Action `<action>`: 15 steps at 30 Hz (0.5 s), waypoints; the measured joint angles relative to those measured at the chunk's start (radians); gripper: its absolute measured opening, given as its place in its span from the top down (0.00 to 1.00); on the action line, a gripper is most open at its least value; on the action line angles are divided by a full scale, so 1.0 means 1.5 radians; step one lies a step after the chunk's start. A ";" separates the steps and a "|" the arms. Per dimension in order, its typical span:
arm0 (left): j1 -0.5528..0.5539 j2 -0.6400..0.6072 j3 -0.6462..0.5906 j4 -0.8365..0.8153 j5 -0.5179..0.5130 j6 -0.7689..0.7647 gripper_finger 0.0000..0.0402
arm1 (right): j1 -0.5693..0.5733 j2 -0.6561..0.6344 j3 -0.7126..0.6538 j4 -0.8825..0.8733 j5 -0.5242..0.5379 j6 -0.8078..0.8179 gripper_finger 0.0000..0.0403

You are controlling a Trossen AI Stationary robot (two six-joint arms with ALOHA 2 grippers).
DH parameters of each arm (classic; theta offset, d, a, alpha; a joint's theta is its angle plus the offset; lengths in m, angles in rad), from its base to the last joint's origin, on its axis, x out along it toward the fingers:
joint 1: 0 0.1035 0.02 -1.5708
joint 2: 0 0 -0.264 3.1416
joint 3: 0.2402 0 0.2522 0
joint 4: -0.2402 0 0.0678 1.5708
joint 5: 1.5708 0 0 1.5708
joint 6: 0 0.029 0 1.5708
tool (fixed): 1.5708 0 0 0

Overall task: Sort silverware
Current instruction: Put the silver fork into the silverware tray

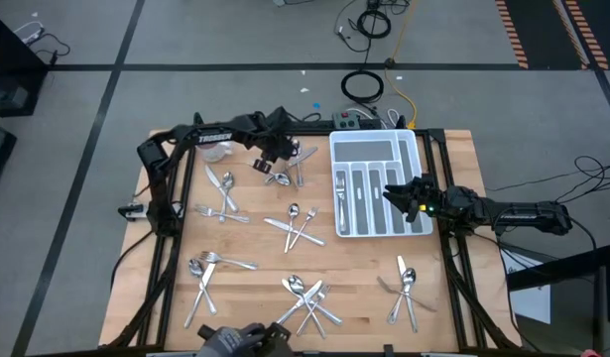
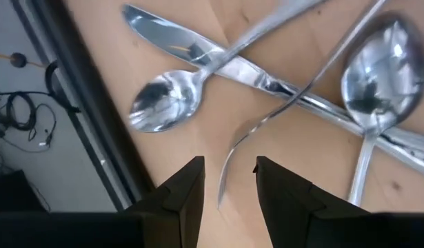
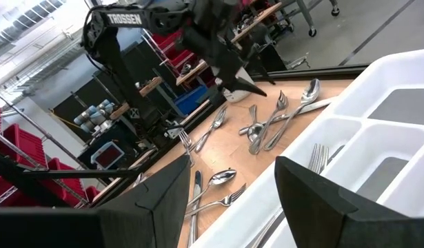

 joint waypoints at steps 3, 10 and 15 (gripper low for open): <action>-0.001 0.028 0.000 0.001 0.000 0.001 0.66 | 0.000 0.000 0.000 0.000 0.000 0.000 0.49; -0.001 0.065 -0.001 0.031 -0.002 0.001 0.68 | 0.000 0.000 0.000 0.000 0.000 0.009 0.50; 0.003 0.063 0.000 0.030 -0.005 0.002 0.91 | 0.000 0.000 0.000 0.000 0.000 0.018 0.50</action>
